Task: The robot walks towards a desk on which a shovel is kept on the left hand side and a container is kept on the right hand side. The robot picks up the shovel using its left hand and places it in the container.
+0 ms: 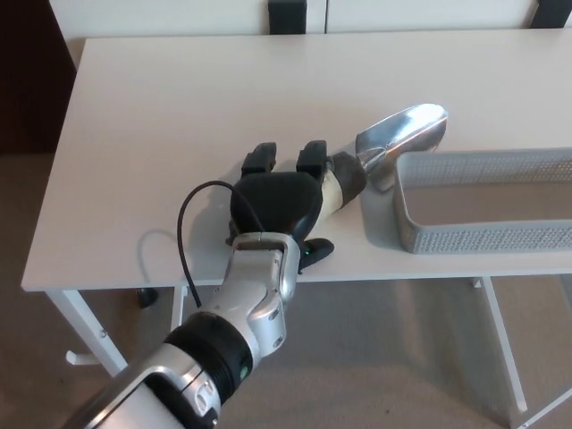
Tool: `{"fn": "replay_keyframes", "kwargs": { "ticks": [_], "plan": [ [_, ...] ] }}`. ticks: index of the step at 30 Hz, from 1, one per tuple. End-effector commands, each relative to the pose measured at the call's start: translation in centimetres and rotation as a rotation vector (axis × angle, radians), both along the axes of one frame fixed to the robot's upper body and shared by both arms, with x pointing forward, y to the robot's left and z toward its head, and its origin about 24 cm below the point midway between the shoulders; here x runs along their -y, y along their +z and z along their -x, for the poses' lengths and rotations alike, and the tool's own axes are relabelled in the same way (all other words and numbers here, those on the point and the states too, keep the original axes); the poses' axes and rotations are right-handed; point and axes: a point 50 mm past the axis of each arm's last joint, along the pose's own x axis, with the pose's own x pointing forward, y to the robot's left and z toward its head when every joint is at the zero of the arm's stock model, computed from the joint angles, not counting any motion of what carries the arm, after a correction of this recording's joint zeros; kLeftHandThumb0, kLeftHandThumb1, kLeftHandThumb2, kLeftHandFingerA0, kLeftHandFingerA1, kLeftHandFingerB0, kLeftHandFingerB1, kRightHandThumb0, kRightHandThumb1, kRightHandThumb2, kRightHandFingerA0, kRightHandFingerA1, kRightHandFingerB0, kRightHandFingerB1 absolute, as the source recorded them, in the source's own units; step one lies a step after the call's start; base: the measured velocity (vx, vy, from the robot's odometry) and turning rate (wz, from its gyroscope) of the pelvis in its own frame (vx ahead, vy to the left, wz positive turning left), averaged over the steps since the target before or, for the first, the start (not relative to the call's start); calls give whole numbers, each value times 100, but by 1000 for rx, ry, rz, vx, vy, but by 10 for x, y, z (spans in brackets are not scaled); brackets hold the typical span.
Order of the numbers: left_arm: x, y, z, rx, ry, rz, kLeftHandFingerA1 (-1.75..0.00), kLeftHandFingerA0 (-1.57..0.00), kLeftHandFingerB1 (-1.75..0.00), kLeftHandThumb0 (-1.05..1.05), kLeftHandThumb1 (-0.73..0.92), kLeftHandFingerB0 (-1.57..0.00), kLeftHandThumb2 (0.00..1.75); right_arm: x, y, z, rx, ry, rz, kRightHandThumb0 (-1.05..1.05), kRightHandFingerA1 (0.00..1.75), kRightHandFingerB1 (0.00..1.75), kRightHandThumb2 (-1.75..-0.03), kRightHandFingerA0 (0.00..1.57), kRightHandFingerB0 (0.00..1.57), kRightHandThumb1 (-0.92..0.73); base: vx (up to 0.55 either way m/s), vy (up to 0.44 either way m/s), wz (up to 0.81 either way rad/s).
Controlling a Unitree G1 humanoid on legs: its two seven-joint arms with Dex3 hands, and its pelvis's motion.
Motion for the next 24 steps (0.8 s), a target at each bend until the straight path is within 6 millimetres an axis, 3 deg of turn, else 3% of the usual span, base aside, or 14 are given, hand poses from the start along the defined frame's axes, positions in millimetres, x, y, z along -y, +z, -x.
{"fn": "replay_keyframes", "kwargs": {
  "ticks": [1, 2, 4, 5, 6, 7, 9, 14, 16, 17, 18, 19, 22, 24],
  "plan": [
    [-16, -11, -4, -152, 61, -57, -42, -49, -20, -65, 66, 0, 60, 3, 0, 1, -33, 31, 42, -42, 45, 40, -60, 65, 54, -65, 0, 0, 0],
    [-19, -12, -6, -189, 67, -52, -61, -55, -21, -65, 55, 0, 89, 3, 1, 1, -36, 43, 48, -42, 44, 40, -60, 64, 54, -66, 0, 0, 0],
    [-24, -15, -7, -240, 69, -46, -78, -76, -41, -59, 56, -15, 84, 3, 2, 0, -37, 63, 57, -43, 44, 40, -60, 63, 54, -67, 0, 0, 0],
    [-25, -17, -7, -249, 61, -47, -78, -76, -41, -59, 56, -15, 84, 3, 2, 0, -39, 70, 63, -43, 44, 40, -60, 63, 54, -67, 0, 0, 0],
    [-29, -19, -7, -289, 45, -44, -96, -76, -32, -43, 68, -27, 61, 2, 3, -2, -40, 75, 65, -44, 44, 40, -60, 63, 54, -67, 0, 0, 0],
    [-30, -21, -7, -366, 45, -26, -104, -69, -33, -32, 62, -28, 58, 2, 3, -2, -42, 79, 67, -44, 44, 40, -61, 64, 54, -67, 0, 0, 0],
    [-34, -25, -7, -485, 39, 17, -70, -98, -44, -20, 54, -58, 56, 2, 4, -2, -50, 88, 73, -44, 44, 39, -61, 66, 53, -67, 0, 0, 0],
    [-43, -33, -2, -435, 53, 34, -81, -84, -43, -23, 58, -55, 58, 2, 6, -6, -49, 103, 75, -43, 45, 39, -59, 69, 54, -68, 0, 0, 0],
    [-44, -32, -2, -373, 46, 37, -118, -70, -45, -28, 62, -62, 58, 3, 6, -8, -46, 105, 71, -44, 45, 40, -60, 67, 54, -68, 0, 0, 0],
    [-44, -31, -2, -357, 52, 36, -106, -72, -60, -32, 50, -55, 86, 3, 6, -9, -47, 107, 75, -44, 46, 40, -60, 68, 54, -68, 0, 0, 0],
    [-44, -29, -3, -345, 53, 48, -123, -65, -45, -26, 61, -59, 58, 4, 6, -9, -47, 111, 79, -48, 47, 40, -62, 67, 52, -64, 0, 0, 0],
    [-44, -27, -4, -335, 55, 65, -111, -68, -44, -24, 61, -56, 58, 4, 6, -9, -48, 114, 81, -47, 47, 40, -62, 67, 52, -64, 0, 0, 0],
    [-45, -23, -6, -279, 136, 290, -106, -82, -41, -20, 63, -45, 58, 3, 7, -9, -46, 129, 89, -50, 48, 40, -64, 68, 52, -64, 0, 0, 0],
    [-45, -20, -7, -269, 182, 441, -111, -86, -50, -23, 74, -65, 62, 3, 7, -8, -48, 131, 92, -48, 48, 40, -62, 68, 52, -64, 0, 0, 0]
  ]
}}
